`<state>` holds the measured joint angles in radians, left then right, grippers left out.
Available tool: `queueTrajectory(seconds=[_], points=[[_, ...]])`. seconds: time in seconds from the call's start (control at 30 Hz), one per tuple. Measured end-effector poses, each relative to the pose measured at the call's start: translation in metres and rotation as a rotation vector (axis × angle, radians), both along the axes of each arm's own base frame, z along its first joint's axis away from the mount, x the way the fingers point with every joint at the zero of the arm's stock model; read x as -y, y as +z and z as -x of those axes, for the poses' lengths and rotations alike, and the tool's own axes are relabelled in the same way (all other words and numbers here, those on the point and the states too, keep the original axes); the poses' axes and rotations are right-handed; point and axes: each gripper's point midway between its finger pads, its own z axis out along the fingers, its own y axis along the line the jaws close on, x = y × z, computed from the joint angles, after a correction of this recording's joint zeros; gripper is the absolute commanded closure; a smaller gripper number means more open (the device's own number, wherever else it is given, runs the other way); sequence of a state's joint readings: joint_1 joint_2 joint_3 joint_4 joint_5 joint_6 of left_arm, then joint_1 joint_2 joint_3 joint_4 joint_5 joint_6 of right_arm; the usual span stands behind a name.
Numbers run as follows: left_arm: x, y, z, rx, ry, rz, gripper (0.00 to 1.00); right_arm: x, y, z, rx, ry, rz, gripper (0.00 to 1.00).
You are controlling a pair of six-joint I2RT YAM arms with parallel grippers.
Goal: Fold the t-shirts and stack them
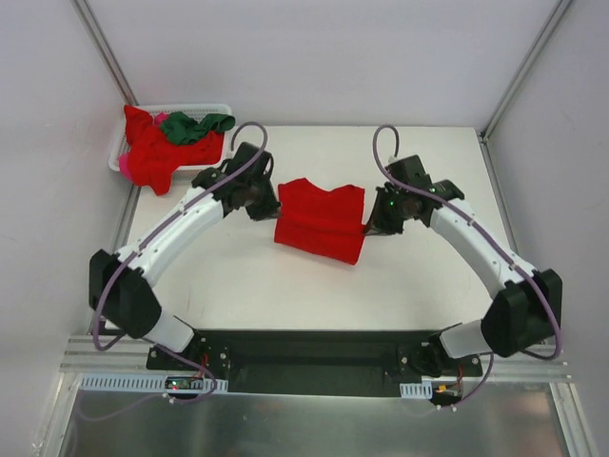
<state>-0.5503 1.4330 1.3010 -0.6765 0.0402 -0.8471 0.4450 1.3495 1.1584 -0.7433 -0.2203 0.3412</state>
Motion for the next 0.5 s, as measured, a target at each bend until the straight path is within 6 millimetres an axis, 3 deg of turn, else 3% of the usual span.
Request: queueTrajectory(seconds=[0.13,0.33,0.5], points=[[0.007,0.004,-0.046,0.04,-0.003,-0.041,1.0,0.003,-0.003,-0.046,-0.002,-0.036,0.022,0.99],[0.005,0.0,-0.098,0.064,0.012,-0.063,1.0,0.005,-0.017,-0.097,-0.024,-0.058,0.036,0.99],[0.002,-0.013,-0.118,0.053,0.015,-0.084,1.0,0.0,-0.029,-0.114,-0.038,-0.052,0.042,0.99]])
